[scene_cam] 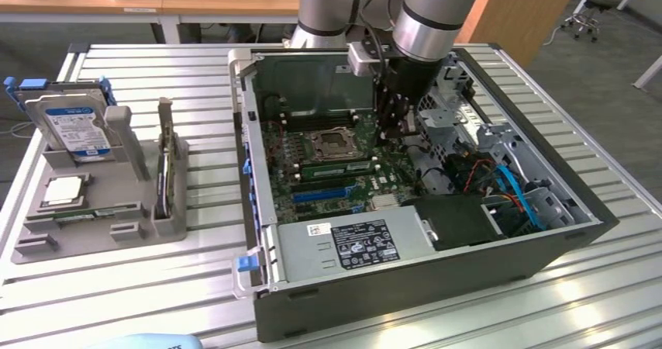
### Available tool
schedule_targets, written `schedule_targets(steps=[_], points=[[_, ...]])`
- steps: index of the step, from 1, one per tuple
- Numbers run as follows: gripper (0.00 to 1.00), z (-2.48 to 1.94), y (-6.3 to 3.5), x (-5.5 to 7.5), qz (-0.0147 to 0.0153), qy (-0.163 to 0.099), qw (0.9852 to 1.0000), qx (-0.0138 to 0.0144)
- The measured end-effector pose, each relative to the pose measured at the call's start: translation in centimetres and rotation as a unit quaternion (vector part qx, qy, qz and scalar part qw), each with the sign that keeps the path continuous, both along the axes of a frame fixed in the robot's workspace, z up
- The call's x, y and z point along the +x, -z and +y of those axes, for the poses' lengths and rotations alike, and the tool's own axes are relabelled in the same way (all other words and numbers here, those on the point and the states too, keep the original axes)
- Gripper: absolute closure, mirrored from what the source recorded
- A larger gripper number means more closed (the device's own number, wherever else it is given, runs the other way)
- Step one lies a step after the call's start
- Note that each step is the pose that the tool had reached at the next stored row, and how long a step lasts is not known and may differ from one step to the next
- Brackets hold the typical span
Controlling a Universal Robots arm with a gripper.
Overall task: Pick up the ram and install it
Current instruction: 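Press down the ram until it locks into place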
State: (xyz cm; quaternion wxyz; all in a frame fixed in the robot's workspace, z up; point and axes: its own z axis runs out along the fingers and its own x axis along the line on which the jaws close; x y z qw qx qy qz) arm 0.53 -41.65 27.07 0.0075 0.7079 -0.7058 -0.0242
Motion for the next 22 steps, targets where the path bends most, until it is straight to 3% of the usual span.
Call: schedule_targets(steps=[22], points=[[0.90, 0.00, 1.04, 0.0, 0.0000, 0.000, 1.0000, 0.0001]])
